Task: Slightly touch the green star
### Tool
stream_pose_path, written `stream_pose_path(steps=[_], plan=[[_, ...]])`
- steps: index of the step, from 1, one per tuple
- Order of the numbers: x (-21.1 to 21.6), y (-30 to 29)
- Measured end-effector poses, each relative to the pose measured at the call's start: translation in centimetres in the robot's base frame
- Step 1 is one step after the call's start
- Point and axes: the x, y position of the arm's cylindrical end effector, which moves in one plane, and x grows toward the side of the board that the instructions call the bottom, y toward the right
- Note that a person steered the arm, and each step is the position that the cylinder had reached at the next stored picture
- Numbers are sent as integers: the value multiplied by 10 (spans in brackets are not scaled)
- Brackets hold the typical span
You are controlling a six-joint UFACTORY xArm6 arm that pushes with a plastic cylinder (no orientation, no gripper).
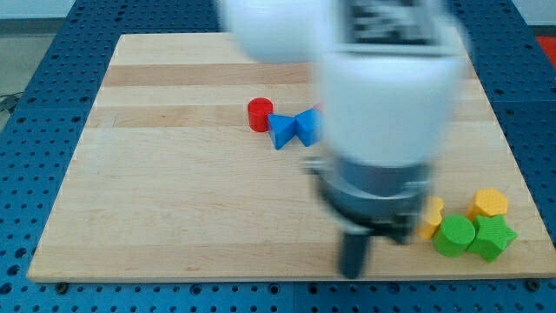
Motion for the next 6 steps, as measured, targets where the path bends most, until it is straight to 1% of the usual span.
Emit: stream_pose_path(steps=[1,2,3,4,6], plan=[[0,72],[0,72],[0,110],[0,135],[0,135]])
